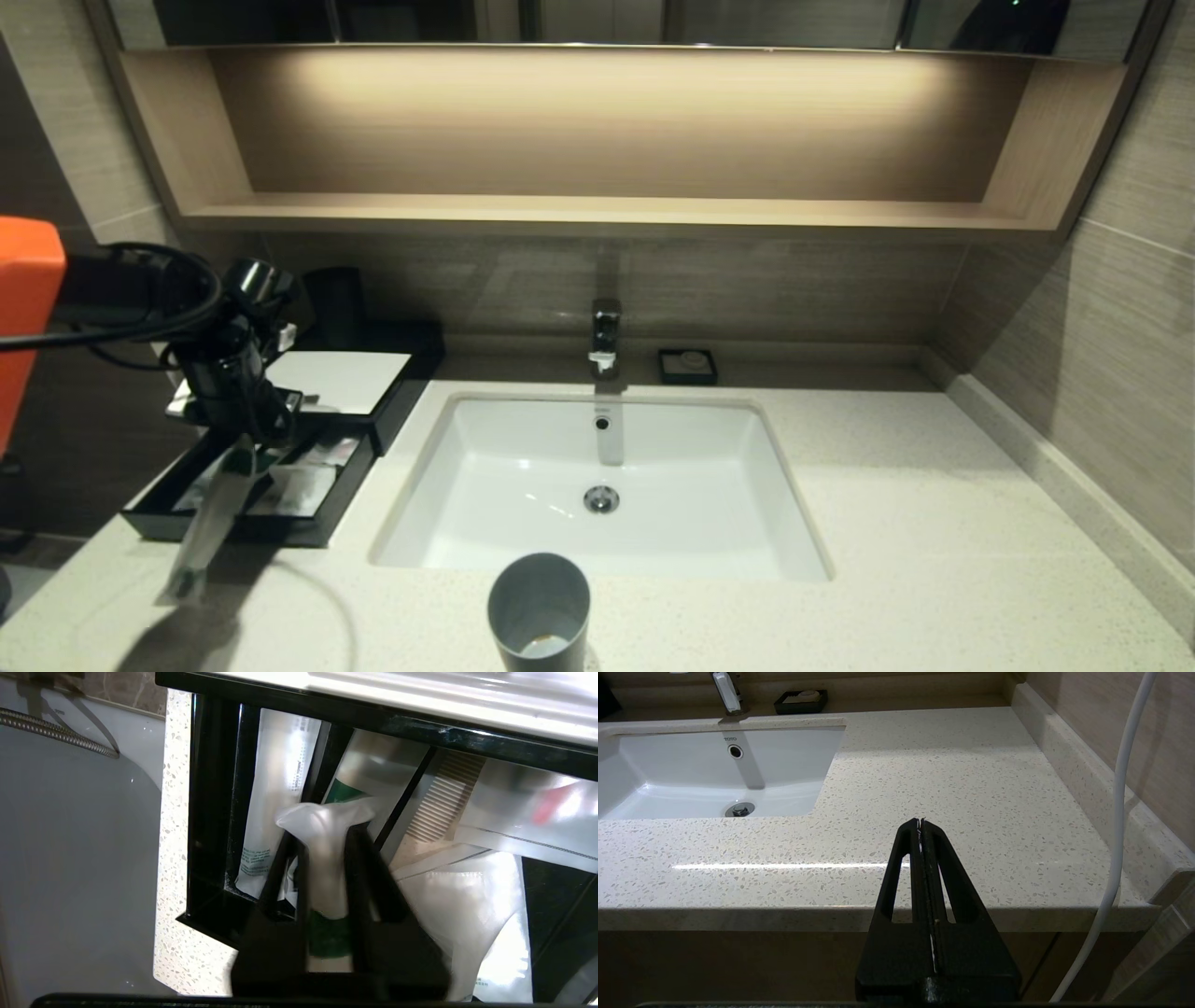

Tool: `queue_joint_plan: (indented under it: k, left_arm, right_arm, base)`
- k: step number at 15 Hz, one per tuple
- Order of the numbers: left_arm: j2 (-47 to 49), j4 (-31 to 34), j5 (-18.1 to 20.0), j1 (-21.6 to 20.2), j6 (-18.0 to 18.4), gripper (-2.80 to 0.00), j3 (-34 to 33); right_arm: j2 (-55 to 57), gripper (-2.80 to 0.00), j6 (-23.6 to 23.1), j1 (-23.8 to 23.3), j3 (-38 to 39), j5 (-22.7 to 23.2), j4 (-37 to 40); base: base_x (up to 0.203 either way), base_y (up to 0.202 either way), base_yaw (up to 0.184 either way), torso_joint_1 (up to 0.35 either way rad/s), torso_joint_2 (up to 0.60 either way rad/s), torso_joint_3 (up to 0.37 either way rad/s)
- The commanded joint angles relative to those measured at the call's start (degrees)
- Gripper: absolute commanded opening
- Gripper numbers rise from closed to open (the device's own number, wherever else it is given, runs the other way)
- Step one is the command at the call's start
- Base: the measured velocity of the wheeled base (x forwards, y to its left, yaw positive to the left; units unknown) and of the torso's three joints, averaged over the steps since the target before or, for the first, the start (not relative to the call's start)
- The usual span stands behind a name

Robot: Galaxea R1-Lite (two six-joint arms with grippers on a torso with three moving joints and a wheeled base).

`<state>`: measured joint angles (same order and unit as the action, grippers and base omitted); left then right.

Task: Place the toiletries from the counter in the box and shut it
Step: Place the bathroom toiletry into the drawer

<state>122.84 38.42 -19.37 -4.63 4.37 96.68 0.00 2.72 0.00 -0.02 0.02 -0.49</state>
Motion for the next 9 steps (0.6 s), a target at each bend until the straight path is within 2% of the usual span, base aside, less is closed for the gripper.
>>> queue_joint_plan:
  k: [1, 9]
  left_arm:
    - [0.29, 0.16, -0.14, -0.03, -0.12, 0.00, 0.00]
    - [-1.58, -0.25, -0.27, -0.03, -0.63, 0.00, 0.13]
  right_arm:
    - [0.09, -2.80, 0.01, 0.00, 0.02, 0.06, -0.04]
    - [0.09, -2.80, 0.01, 0.00, 0.02, -0.02, -0.04]
  base:
    - [0.000, 0.000, 0.000, 0.000, 0.00, 0.000]
    - [0.000, 0.000, 0.000, 0.000, 0.00, 0.000]
